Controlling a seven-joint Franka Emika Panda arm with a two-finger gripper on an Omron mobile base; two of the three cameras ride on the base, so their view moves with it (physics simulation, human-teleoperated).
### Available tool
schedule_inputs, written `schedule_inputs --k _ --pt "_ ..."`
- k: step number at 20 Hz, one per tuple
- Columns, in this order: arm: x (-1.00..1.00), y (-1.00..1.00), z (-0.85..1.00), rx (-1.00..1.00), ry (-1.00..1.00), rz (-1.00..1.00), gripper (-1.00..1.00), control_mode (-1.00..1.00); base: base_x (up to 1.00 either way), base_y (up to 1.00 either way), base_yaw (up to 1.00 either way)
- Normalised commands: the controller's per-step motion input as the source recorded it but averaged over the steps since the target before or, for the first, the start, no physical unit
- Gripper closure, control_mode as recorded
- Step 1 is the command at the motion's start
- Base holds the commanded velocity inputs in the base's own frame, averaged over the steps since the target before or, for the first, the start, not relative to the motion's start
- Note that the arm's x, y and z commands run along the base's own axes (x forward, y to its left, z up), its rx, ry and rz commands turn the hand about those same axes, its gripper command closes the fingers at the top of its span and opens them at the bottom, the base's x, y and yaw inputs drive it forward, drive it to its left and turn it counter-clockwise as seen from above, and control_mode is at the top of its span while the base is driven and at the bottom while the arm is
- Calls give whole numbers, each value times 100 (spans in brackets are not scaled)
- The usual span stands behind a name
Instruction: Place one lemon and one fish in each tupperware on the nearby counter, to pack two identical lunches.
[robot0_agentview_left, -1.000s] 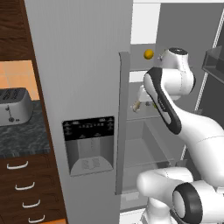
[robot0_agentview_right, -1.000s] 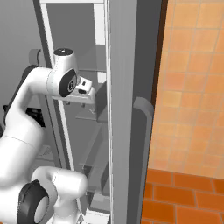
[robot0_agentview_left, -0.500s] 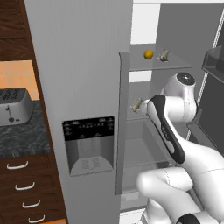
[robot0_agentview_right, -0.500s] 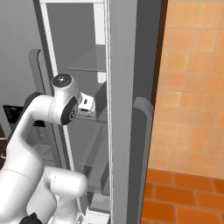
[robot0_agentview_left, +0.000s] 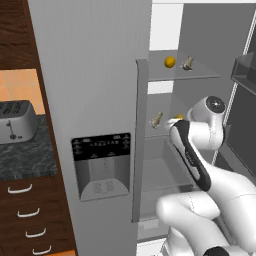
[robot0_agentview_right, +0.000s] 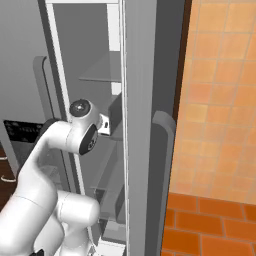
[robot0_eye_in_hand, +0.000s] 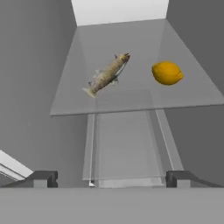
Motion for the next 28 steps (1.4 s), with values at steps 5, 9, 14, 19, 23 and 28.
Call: schedule_inputs --k 5,9,14,19,23,28 --pt "35 -29 0 0 0 0 -100 -100 0 0 0" --pt "47 -36 -4 -4 2 -1 -100 -100 0 0 0" --pt "61 -30 -27 -9 0 -7 -100 -100 0 0 0" --pt "53 -28 -33 -6 0 -12 -100 -100 0 0 0" --pt "45 -35 -21 0 0 -9 -100 -100 0 0 0" --pt "40 -25 -2 1 0 -3 -100 -100 0 0 0"
